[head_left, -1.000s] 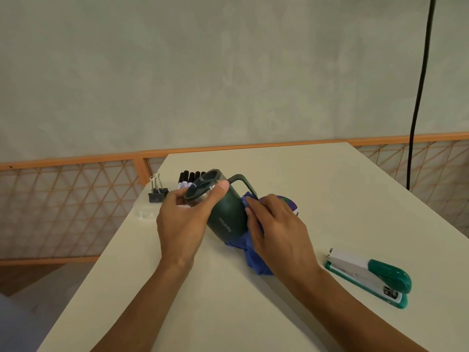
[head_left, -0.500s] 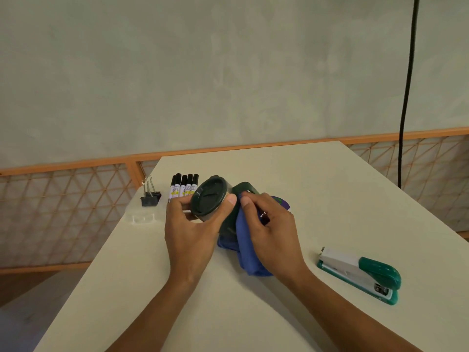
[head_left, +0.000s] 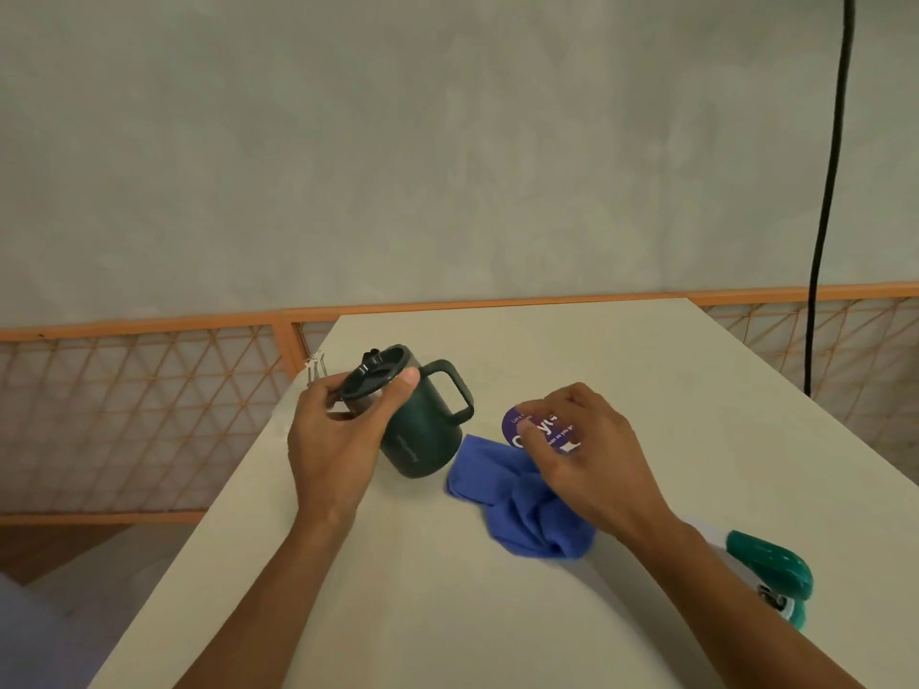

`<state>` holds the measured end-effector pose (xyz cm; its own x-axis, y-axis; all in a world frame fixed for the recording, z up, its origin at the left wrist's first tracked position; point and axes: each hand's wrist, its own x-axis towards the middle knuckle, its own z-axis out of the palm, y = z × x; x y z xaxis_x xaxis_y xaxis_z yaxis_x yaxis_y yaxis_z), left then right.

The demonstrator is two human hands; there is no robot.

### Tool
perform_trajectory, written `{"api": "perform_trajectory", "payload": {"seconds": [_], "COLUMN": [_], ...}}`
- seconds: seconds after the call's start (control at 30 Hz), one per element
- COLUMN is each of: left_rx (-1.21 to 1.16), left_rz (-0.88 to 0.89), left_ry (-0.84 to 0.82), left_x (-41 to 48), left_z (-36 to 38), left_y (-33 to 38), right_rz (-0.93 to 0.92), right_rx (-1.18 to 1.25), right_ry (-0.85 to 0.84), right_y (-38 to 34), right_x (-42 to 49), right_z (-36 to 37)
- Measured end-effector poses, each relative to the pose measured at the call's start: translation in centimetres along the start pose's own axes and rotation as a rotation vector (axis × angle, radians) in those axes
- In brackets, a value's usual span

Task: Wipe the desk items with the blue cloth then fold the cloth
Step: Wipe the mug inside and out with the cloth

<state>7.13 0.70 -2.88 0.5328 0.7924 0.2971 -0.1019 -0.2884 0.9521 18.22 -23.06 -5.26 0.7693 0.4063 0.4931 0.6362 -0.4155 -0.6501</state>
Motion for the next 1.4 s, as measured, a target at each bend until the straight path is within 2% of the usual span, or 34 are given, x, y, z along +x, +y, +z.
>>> {"api": "perform_trajectory", "payload": {"seconds": [0.13, 0.3, 0.5, 0.67, 0.73, 0.8, 0.93, 1.07, 1.2, 1.4], "left_rx": [0.057, 0.148, 0.167, 0.035, 0.121, 0.320, 0.646, 0.782, 0.852, 0.890], "left_rz": [0.085, 0.183, 0.232, 0.173, 0.165, 0.189, 0.383, 0.408, 0.421, 0.440], "left_ry": [-0.073, -0.124, -0.153, -0.155, -0.119, -0.077, -0.128, -0.313, -0.416, -0.438], "left_x": [-1.1, -1.5, -1.6, -0.8, -0.1, 0.8, 1.2, 1.3, 1.2, 1.3], "left_z": [0.5, 1.0, 1.2, 0.6, 0.0, -0.6, -0.6, -0.2, -0.2, -0.1], "left_y": [0.6, -0.1, -0.5, -0.2, -0.4, -1.5, -3.8, -4.8, -5.2, -5.4], "right_rz": [-0.008, -0.004, 0.006, 0.102, 0.143, 0.190, 0.241, 0.293, 0.316, 0.308], "right_rx": [0.240, 0.299, 0.248, 0.345, 0.351, 0.335, 0.236, 0.255, 0.306, 0.294], "right_ry": [-0.086, -0.232, -0.206, -0.116, -0.086, -0.072, -0.034, -0.038, -0.059, -0.097], "right_y": [-1.7, -2.6, -2.6, -2.3, -1.2, 0.2, 3.4, 5.7, 6.4, 6.2], "right_x": [0.8, 1.1, 2.2, 4.6, 6.2, 7.7, 10.0, 11.2, 11.9, 12.7], "right_z": [-0.2, 0.6, 0.4, -0.4, -0.7, -0.9, -1.0, -0.8, -0.2, 0.7]}}
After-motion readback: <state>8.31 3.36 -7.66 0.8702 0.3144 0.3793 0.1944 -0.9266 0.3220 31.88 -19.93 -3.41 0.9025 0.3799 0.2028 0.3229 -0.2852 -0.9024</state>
